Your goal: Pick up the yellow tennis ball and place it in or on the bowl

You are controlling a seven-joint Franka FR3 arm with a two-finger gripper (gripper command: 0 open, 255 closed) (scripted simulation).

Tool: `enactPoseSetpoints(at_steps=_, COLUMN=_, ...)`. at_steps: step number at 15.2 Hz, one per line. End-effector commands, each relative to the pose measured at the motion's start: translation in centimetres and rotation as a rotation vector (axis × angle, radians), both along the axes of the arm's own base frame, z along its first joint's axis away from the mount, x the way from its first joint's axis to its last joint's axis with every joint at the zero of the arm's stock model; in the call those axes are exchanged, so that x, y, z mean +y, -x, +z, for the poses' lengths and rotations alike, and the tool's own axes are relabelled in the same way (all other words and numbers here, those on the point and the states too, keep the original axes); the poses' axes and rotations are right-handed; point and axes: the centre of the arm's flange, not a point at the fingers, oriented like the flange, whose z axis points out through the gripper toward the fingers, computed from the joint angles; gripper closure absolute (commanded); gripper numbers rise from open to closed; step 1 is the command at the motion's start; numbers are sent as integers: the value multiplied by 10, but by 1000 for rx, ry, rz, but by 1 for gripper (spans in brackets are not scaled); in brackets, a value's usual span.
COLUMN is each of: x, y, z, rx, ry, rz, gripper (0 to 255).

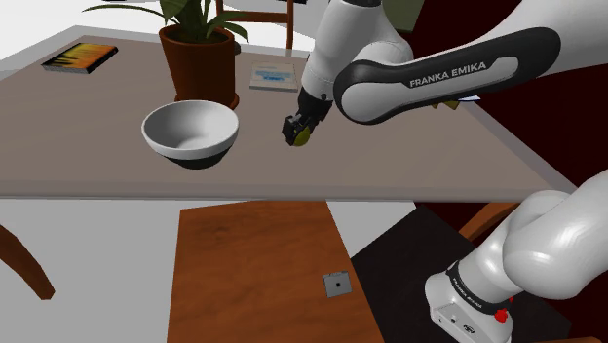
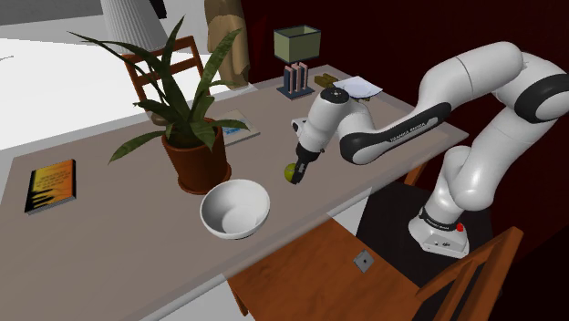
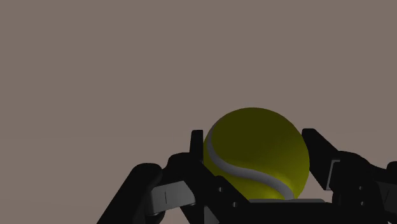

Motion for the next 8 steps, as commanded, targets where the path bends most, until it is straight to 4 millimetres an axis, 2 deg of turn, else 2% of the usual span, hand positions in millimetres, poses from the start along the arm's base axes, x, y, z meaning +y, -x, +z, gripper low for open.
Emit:
enactPoseSetpoints(at_steps=1, x=0, y=0, z=0, rx=0, ry=0, rz=0, gripper=255)
enactPoseSetpoints(at_steps=2, x=0, y=0, z=0, rx=0, ry=0, rz=0, gripper=255)
enactPoseSetpoints(at_steps=8, x=0, y=0, z=32, rx=0, ry=0, rz=0, gripper=255)
